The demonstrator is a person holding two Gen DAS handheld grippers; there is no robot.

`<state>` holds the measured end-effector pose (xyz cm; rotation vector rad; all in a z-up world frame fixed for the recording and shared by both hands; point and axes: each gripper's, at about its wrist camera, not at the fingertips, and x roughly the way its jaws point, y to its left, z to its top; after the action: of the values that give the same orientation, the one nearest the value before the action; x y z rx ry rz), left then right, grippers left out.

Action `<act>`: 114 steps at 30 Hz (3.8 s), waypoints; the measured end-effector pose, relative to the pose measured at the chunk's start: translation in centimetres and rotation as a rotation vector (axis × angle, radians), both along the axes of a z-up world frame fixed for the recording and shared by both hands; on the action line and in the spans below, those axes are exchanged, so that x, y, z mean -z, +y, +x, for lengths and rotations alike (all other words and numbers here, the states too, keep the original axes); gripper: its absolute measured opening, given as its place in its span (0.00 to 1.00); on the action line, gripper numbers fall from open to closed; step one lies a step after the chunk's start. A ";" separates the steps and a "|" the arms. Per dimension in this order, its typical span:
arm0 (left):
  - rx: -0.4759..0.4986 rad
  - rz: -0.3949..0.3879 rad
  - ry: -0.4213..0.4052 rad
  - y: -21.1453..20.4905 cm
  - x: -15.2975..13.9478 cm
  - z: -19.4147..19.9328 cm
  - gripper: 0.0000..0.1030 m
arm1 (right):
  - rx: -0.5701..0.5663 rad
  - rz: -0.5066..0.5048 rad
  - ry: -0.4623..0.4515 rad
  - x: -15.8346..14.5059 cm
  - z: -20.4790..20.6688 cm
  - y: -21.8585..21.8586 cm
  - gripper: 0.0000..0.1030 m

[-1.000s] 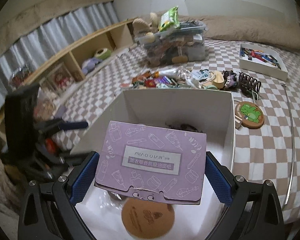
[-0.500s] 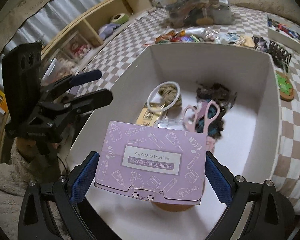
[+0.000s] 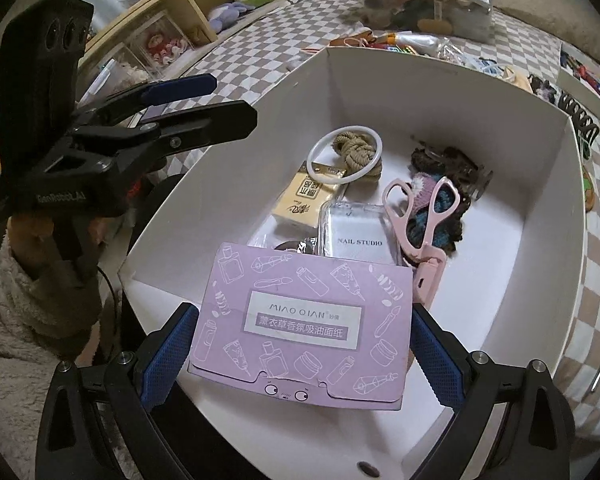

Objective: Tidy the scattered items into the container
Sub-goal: 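Lower the purple card box into the white box and open the right tool, then withdraw both tools from the white box toward the scattered items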

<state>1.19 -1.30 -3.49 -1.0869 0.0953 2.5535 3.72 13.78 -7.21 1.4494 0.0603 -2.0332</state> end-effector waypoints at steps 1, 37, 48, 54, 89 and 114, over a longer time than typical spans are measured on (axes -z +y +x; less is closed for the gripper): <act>0.001 -0.004 0.001 0.1 0.1 0.0 0.94 | -0.005 0.008 0.014 0.0 0.1 -0.1 0.98; -0.012 -0.050 0.016 0.7 0.1 0.3 1.00 | 0.049 0.069 0.087 -0.5 0.3 0.9 0.99; -0.011 -0.060 0.016 0.8 0.1 0.5 1.00 | 0.078 0.070 0.127 -1.3 -0.1 1.7 0.99; -0.011 -0.060 0.015 0.8 0.2 0.5 1.00 | 0.101 0.046 0.144 -1.7 -0.5 2.4 0.99; -0.031 -0.045 0.055 0.9 -0.8 -1.1 1.00 | 0.249 0.016 0.321 -3.5 -2.8 5.1 0.99; -0.147 -0.019 0.124 -2.8 -2.5 -3.7 1.00 | 0.436 -0.063 0.420 -6.1 -5.4 10.1 0.99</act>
<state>-2.53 -4.14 -1.02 -0.9744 0.0744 2.7568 -1.73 23.88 -1.15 1.0362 -0.1579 -2.6430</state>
